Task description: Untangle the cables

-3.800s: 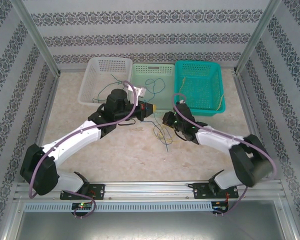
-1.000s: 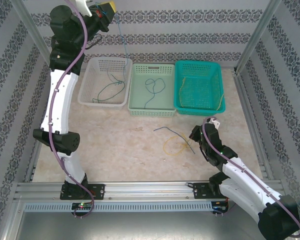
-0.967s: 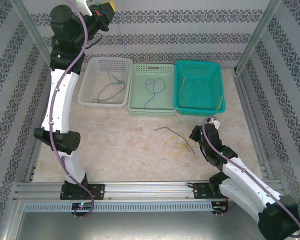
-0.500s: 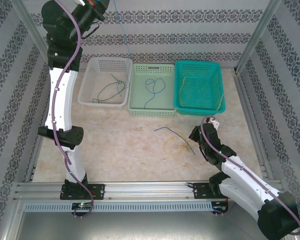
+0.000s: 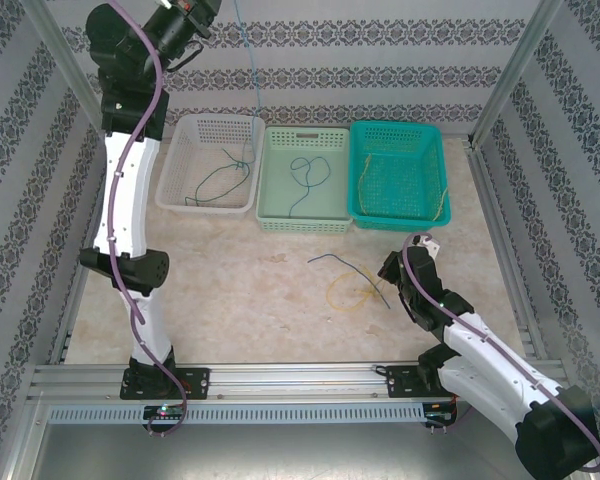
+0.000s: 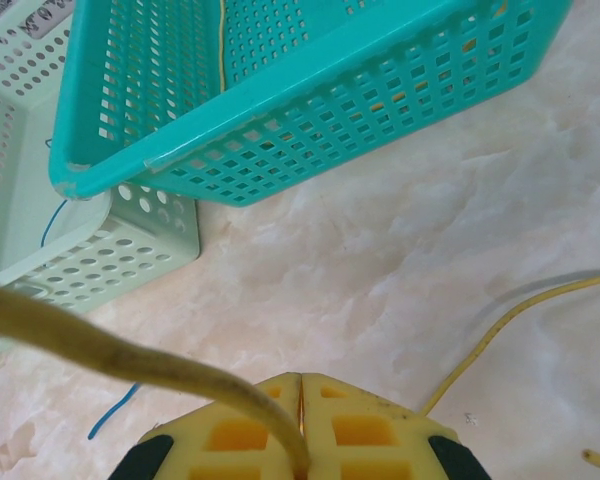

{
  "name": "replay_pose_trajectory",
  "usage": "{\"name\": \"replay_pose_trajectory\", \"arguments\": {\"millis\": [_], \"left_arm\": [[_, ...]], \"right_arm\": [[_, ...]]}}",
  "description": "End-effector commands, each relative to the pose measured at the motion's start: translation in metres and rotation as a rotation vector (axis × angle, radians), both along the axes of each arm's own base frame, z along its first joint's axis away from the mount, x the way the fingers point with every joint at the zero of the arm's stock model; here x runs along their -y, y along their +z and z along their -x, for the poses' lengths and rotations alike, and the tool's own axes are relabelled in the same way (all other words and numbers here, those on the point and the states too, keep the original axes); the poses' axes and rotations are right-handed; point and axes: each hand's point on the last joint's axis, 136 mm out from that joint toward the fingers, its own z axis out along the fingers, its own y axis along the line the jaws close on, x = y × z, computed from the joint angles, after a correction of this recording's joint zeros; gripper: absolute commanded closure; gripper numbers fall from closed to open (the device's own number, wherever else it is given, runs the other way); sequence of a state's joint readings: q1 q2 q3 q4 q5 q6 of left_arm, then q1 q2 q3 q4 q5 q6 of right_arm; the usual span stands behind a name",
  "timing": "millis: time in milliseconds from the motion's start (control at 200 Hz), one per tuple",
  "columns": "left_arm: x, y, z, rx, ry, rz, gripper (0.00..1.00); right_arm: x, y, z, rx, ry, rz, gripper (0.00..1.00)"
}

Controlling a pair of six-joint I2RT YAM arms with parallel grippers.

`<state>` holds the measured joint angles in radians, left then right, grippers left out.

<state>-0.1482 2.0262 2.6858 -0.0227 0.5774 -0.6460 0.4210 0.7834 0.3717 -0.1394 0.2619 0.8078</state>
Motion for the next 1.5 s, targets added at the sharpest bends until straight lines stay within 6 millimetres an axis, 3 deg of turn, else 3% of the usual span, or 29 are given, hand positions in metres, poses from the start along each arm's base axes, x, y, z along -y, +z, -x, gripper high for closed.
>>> {"name": "replay_pose_trajectory", "arguments": {"millis": [0, 140, 570, 709, 904, 1179, 1494], "left_arm": [[0.006, -0.025, -0.028, -0.044, -0.060, 0.013, 0.93], [0.009, -0.017, -0.024, -0.016, -0.111, 0.062, 0.93], [0.015, 0.025, 0.030, 0.125, -0.203, 0.077, 0.93], [0.017, 0.027, 0.035, 0.122, -0.217, 0.070, 0.93], [0.032, -0.013, 0.005, -0.004, -0.266, 0.047, 0.93], [0.050, -0.113, -0.061, -0.235, -0.276, 0.037, 0.96], [0.064, -0.156, -0.084, -0.319, -0.242, -0.021, 0.97]], "right_arm": [[0.006, 0.010, -0.002, 0.033, -0.026, 0.009, 1.00], [0.009, 0.011, 0.000, 0.040, -0.038, 0.007, 1.00], [0.003, 0.008, -0.005, 0.030, -0.022, 0.000, 1.00], [0.004, 0.007, -0.004, 0.028, -0.022, -0.001, 1.00], [0.005, 0.007, -0.002, 0.031, -0.024, -0.005, 1.00], [0.010, 0.008, 0.004, 0.042, -0.040, -0.005, 1.00], [0.010, 0.006, 0.003, 0.035, -0.043, -0.010, 1.00]]}}
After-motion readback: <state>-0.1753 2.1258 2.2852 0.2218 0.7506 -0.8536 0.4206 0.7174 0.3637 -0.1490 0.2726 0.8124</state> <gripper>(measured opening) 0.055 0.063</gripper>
